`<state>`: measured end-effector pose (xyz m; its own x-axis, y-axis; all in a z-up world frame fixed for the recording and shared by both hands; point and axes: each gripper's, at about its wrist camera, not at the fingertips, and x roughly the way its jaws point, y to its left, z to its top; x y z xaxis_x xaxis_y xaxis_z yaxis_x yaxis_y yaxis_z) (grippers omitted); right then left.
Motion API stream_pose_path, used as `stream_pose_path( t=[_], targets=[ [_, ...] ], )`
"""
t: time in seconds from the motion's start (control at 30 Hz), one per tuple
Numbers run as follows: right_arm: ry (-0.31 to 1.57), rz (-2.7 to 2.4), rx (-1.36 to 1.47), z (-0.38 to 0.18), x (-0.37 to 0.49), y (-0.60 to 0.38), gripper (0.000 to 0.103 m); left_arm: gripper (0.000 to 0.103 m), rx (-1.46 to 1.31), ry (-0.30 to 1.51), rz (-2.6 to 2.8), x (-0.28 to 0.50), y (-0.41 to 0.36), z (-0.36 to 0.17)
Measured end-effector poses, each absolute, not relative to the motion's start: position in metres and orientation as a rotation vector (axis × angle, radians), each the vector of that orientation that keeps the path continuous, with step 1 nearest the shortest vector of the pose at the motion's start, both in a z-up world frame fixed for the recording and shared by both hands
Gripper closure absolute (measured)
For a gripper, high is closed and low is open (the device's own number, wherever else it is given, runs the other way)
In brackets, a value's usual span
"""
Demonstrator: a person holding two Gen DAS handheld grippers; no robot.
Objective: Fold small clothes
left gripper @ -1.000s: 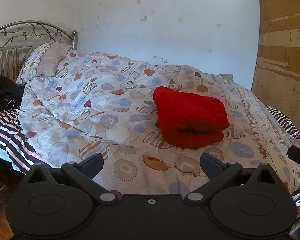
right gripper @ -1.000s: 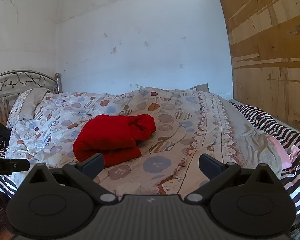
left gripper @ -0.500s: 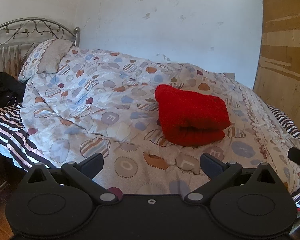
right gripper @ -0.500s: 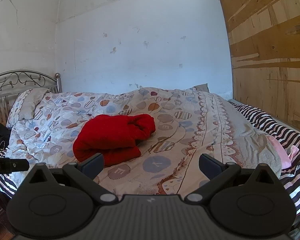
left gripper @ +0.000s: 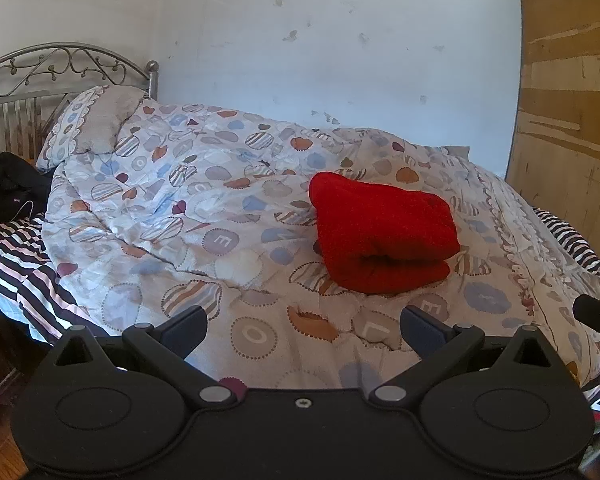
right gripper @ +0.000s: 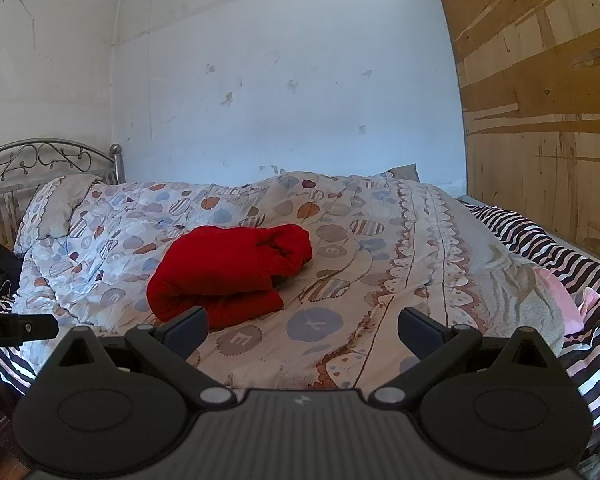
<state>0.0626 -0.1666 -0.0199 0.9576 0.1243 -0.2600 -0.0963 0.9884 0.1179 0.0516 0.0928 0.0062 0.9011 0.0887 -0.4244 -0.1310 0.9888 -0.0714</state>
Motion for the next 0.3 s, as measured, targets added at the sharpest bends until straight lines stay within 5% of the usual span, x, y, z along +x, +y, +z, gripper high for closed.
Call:
stream_pose_path(
  t=[0.3],
  targets=[
    [0.277, 0.113, 0.106, -0.0220, 0.0610, -0.1656, 0.000, 0.001, -0.101, 0.435, 0.115, 0.0524, 0.0921, 0.0063]
  ],
)
